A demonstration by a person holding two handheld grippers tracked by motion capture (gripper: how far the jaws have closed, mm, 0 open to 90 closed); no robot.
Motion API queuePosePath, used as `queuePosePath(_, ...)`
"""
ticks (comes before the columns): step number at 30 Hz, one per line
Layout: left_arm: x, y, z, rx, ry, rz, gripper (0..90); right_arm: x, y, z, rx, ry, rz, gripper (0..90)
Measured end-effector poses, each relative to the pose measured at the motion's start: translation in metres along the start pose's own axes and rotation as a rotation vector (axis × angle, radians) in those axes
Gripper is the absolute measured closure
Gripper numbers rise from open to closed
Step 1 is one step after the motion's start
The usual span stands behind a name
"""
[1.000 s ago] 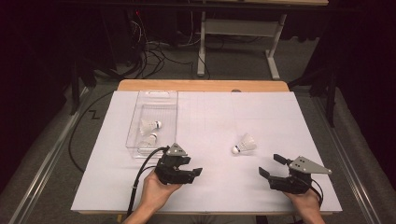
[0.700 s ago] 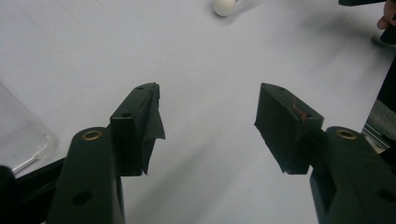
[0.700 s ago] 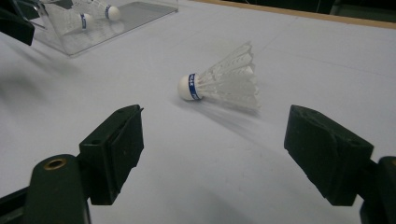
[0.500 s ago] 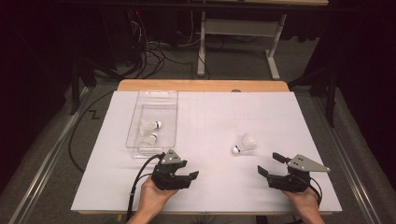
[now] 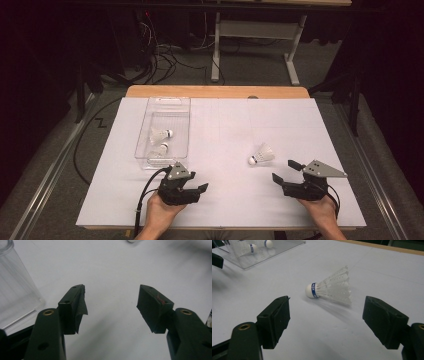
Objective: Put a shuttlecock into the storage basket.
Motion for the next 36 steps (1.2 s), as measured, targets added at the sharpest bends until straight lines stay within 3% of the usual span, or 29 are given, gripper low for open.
queuePosePath(6, 0.002, 0.001, 0.001, 0.0, -0.005, 0.002, 39.7, -0.005, -0.007, -0.005, 0.011, 0.034, -0.012, 25.2)
queuePosePath(13, 0.005, 0.002, 0.004, -0.009, -0.015, 0.004, 39.4, -0.009, -0.014, -0.017, 0.074, 0.06, -0.017, 30.4)
queuePosePath(36, 0.008, 0.006, 0.009, -0.008, -0.036, -0.016, 38.2, -0.018, -0.027, -0.058, 0.246, 0.054, -0.076, 39.4)
Point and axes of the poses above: each handheld gripper's, and its own axes: z roughly backward along the jaws, y roughly out of its underside, x roughly to its left, the point moved 5 cm from there along -z, roughly forward along the jaws, and after that the axes turned 9 degrees about -x, right-handed, at the moved point
